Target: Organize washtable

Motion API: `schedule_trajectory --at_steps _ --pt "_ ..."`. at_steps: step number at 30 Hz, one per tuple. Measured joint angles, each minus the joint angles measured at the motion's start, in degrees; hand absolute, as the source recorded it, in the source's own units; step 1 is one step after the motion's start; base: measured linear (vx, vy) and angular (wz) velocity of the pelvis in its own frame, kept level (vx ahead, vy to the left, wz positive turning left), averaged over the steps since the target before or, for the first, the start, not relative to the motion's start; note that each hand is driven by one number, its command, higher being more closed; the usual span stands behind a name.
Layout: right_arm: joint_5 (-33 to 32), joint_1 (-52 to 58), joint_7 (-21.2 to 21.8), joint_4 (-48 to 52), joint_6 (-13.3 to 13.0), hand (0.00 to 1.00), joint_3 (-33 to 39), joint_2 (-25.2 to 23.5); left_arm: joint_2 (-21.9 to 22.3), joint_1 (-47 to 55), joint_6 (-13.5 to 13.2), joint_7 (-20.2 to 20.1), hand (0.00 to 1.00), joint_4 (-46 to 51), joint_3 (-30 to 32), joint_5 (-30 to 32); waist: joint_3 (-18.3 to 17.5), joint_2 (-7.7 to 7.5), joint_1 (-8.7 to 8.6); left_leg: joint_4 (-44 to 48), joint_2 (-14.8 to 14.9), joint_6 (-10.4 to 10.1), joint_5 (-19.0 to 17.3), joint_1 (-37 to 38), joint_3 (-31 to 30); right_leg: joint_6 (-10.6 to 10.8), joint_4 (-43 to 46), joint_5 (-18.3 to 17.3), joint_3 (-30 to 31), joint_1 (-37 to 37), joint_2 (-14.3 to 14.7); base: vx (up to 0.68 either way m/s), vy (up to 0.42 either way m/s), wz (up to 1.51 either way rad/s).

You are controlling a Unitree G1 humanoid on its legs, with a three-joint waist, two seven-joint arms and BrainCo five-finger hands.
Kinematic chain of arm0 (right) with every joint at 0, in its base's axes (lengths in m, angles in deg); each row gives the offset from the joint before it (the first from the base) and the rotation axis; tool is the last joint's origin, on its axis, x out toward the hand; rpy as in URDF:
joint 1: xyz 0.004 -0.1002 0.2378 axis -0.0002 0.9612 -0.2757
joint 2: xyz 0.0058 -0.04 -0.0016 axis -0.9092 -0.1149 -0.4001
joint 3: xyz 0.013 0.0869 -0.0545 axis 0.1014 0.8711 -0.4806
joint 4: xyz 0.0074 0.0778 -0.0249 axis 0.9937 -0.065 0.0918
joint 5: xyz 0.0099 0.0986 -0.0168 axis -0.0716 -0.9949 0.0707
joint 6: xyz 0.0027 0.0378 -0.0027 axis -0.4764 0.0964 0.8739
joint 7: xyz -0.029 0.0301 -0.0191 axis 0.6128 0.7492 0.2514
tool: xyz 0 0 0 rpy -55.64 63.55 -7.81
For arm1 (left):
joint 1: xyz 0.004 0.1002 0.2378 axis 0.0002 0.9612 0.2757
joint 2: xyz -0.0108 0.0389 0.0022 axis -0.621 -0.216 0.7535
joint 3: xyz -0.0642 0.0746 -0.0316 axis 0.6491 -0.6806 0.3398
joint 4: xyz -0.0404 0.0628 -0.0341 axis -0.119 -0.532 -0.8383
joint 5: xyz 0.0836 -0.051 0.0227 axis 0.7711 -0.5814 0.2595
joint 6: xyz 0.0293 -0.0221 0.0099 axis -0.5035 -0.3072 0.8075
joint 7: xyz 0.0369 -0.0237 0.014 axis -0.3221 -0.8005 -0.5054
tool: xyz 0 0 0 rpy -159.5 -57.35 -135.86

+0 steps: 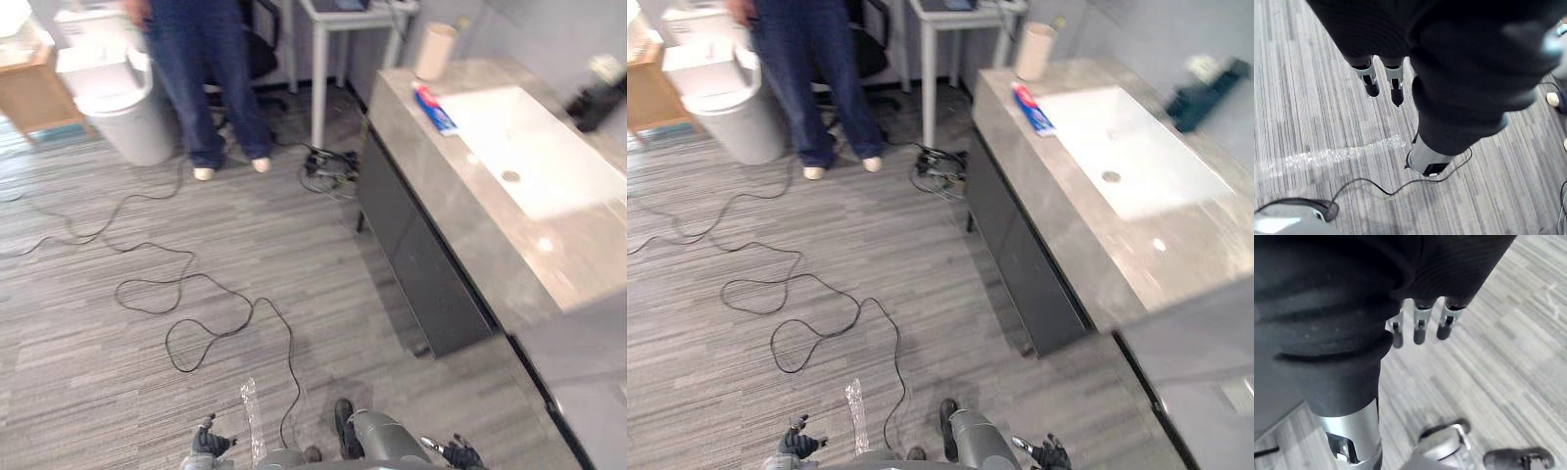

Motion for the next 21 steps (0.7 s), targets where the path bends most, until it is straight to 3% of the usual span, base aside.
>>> schedule_trajectory --at_steps 2,3,5,6,7,9,11,12,15,16,17,18,19,20,21 --pt "0.6 0.9 0.1 0.0 0.5 0.00 0.4 -1.0 0.1 1.8 0.2 -0.5 0.00 0.9 2.7 0.2 -1.5 -1.38 0.40 0.5 0.4 -1.5 -3.1 3.4 -0.3 -1.9 2.0 4.0 -1.8 0.5 -1.0 0.47 -0.102 0.39" --pt "0.7 0.9 0.2 0.2 0.5 0.00 1.0 -1.2 0.2 2.5 0.4 -0.6 0.00 0.9 3.3 0.5 -2.5 -0.75 0.13 3.2 2.4 -4.2 -4.7 3.7 1.4 -3.3 2.2 2.8 -3.0 1.3 0.5 0.45 -0.121 0.00" --pt "0.8 1.1 0.4 2.6 0.5 0.00 1.8 -1.6 1.5 2.2 0.6 -0.9 0.00 1.2 4.5 0.6 -4.2 0.29 0.00 15.2 4.7 -6.9 -5.8 -1.9 5.0 -4.2 0.7 0.9 -3.5 2.8 2.8 0.53 -0.110 -0.11" --pt "0.8 1.0 1.0 4.6 0.4 0.00 1.4 -1.8 3.0 1.5 0.6 -0.9 0.00 2.0 6.9 0.5 -3.7 1.27 0.11 31.1 6.9 -13.0 -2.9 -8.0 7.8 -5.2 -0.4 0.0 -2.6 5.6 4.3 0.46 -0.063 -0.29" --pt "0.8 1.0 1.1 5.1 0.4 0.00 1.1 -1.4 3.7 1.5 0.6 -0.9 0.00 2.3 7.6 0.5 -3.2 2.06 0.43 37.9 8.5 -15.6 0.3 -10.7 8.9 -5.5 -1.2 -0.3 -2.1 7.4 5.1 0.38 -0.037 -0.42" --pt "0.8 0.9 1.1 5.5 0.4 0.00 0.7 -0.8 4.4 1.9 0.7 -0.9 0.00 2.7 8.6 0.5 -2.9 3.04 1.57 50.0 12.4 -14.8 0.6 -15.4 12.0 -6.8 -1.9 -1.3 -0.1 10.8 6.2 0.36 0.025 -0.63" --pt "0.8 -0.3 1.1 5.4 0.5 0.00 -1.0 -1.3 4.0 2.1 0.7 -0.8 0.00 3.5 9.6 0.5 -2.7 1.59 2.26 56.2 17.2 -12.1 -0.9 -21.4 13.9 -7.2 -3.5 -1.9 4.0 15.7 5.4 0.42 0.078 -0.78" --pt "1.1 -0.7 1.1 5.4 0.5 0.00 -1.5 -1.7 3.9 2.1 0.8 -0.8 0.00 3.5 9.7 0.5 -2.7 1.19 2.67 55.8 18.1 -11.5 -1.3 -22.5 14.1 -7.2 -4.2 -1.9 5.2 16.8 4.8 0.36 0.126 -0.79" --pt "2.8 -2.6 1.1 4.2 0.4 0.00 -2.0 -3.1 3.6 1.8 1.1 -0.7 0.00 3.3 9.9 0.5 -1.9 -0.57 3.73 45.8 18.9 -10.7 -2.3 -24.8 13.5 -7.1 -5.7 -1.9 8.5 20.9 1.7 0.34 0.236 -0.60" --pt "2.8 -3.0 1.0 3.6 0.4 0.00 -1.8 -3.8 3.4 1.7 1.2 -0.8 0.00 3.0 9.8 0.5 -1.8 -0.69 3.91 38.3 18.5 -10.9 -2.2 -24.6 13.4 -6.1 -6.3 -2.3 9.6 22.4 0.1 0.33 0.359 -0.43" --pt "3.6 -2.9 1.1 2.7 0.3 0.00 -1.8 -3.5 3.0 1.7 1.0 -0.8 0.00 2.6 9.0 0.6 -1.9 -0.74 4.06 25.9 16.9 -12.5 -1.0 -23.1 13.2 -4.2 -6.5 -3.4 10.1 23.2 -1.6 0.27 0.323 -0.33" --pt "4.3 -3.0 1.2 2.0 0.1 0.00 -1.8 -3.0 3.0 1.8 1.1 -0.8 0.00 2.2 8.0 0.6 -2.3 -0.08 4.13 18.1 16.4 -13.4 1.5 -21.7 12.8 -3.3 -6.6 -3.9 10.4 23.0 -1.9 0.25 0.359 -0.42" --pt "5.1 -3.0 1.3 1.0 0.1 0.00 -1.8 -1.3 4.0 1.8 1.1 -0.8 0.00 0.4 6.1 0.7 -3.3 2.99 4.80 8.8 17.4 -12.2 13.2 -20.9 12.6 -0.9 -7.0 -5.5 11.2 23.2 -1.2 0.20 0.296 -0.32" --pt "5.1 -3.6 1.3 -0.5 0.4 0.00 -2.0 -2.2 2.1 1.3 1.2 -0.9 0.00 -1.0 5.7 1.1 -3.6 0.52 4.70 7.5 14.4 -11.7 12.7 -20.4 14.1 0.9 -7.2 -7.2 11.5 23.3 -4.4 0.26 0.336 -0.15" --pt "5.1 -3.4 1.4 -0.5 0.4 0.00 -2.1 -2.5 1.4 1.2 1.2 -0.9 0.00 -1.3 5.5 1.2 -3.7 -0.66 4.17 6.3 13.0 -10.7 13.3 -20.0 14.4 0.9 -7.4 -7.2 11.2 23.3 -5.6 0.24 0.277 0.27"
